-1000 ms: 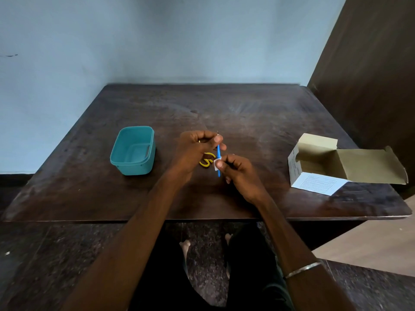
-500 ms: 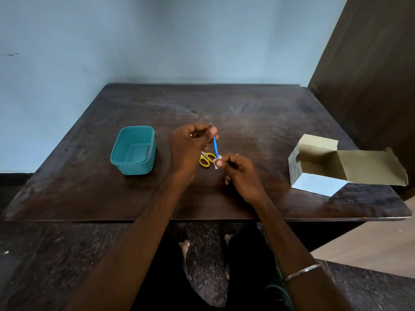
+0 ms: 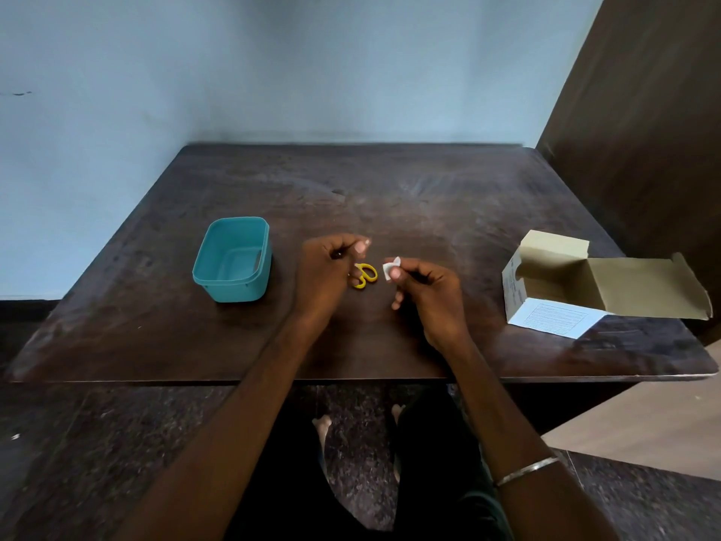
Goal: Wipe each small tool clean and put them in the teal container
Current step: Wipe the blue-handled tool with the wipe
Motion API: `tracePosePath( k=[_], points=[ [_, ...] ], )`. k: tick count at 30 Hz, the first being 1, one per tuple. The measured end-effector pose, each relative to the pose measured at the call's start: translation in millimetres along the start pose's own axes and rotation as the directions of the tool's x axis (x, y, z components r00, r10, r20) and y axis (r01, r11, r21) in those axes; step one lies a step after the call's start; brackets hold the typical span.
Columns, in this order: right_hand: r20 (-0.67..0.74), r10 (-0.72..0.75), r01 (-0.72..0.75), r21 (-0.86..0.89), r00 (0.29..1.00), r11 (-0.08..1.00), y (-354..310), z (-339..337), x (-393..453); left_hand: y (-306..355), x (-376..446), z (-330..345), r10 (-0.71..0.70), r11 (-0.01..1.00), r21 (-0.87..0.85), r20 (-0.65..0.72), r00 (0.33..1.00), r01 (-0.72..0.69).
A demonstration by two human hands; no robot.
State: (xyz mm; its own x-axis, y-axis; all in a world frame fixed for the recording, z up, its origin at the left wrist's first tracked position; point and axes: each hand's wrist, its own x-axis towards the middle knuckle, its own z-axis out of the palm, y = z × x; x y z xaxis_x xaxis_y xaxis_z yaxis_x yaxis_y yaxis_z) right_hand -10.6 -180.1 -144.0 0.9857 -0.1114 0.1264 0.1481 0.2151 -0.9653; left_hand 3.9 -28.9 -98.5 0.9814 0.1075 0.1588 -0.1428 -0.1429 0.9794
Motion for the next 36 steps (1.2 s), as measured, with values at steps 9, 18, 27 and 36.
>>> tracePosePath(
  k=[9, 18, 27, 36],
  points=[
    [-0.017, -0.062, 0.061, -0.068, 0.998, 0.996, 2.0, -2.2, 1.6, -14.8, -15.7, 1.0, 0.082, 0.968, 0.230, 0.094, 0.992, -0.102],
    [-0.015, -0.064, 0.062, -0.096, 0.998, 0.993, -2.0, -0.3, -2.4, -5.0, -21.2, 2.7, 0.162, 0.929, 0.313, 0.140, 0.977, -0.199],
    [0.116, -0.128, 0.162, -0.358, 0.985, 0.920, 4.3, 1.0, -1.8, -2.7, -14.7, -5.5, 0.170, 0.869, 0.437, 0.177, 0.969, -0.232],
    [0.036, -0.092, 0.099, -0.304, 0.995, 0.947, 0.1, 0.7, -2.6, 1.5, -27.6, 6.2, 0.131, 0.923, 0.352, 0.100, 0.986, -0.158]
  ],
)
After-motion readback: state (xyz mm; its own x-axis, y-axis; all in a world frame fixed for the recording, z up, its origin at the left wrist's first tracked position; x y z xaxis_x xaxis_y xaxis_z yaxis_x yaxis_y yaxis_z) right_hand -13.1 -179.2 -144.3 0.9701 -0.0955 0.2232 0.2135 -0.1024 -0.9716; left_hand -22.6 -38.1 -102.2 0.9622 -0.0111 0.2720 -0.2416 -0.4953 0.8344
